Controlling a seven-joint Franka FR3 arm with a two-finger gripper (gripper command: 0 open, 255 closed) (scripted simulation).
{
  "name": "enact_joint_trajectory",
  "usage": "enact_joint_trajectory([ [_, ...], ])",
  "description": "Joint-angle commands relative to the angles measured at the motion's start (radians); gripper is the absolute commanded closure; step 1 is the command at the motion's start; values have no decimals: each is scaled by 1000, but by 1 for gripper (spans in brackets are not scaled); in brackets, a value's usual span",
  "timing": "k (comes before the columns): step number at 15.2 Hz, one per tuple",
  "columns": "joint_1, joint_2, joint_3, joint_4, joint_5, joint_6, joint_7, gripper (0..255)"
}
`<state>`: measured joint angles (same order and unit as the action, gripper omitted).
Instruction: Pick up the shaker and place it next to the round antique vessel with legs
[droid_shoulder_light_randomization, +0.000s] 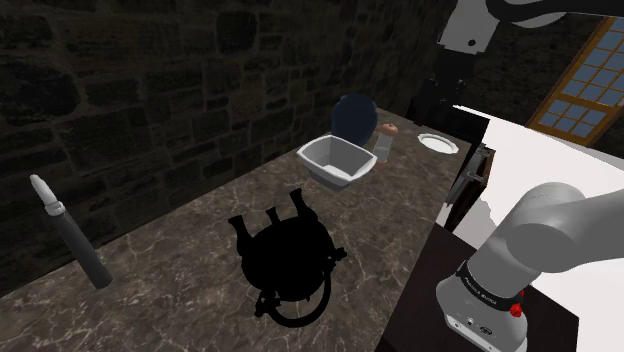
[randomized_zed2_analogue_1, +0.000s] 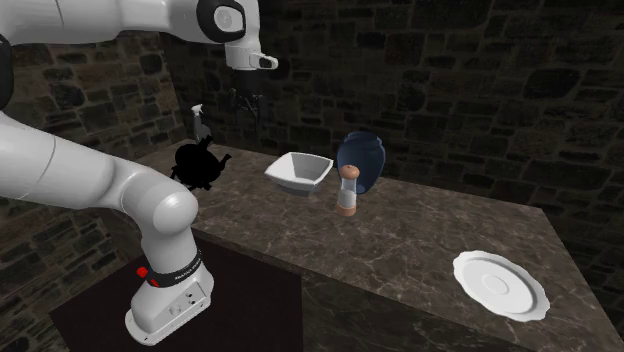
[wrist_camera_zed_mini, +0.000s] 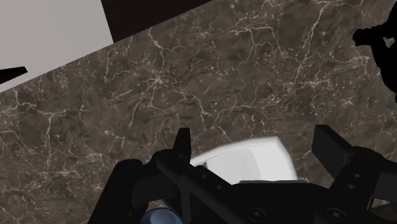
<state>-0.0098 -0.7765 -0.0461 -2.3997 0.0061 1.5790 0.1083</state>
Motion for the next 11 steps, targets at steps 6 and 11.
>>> enact_joint_trajectory([
  [6,-27,111,-98,8,-36,119,-99,0],
  [11,-42,249,-194,49,-45,230,-202,0],
])
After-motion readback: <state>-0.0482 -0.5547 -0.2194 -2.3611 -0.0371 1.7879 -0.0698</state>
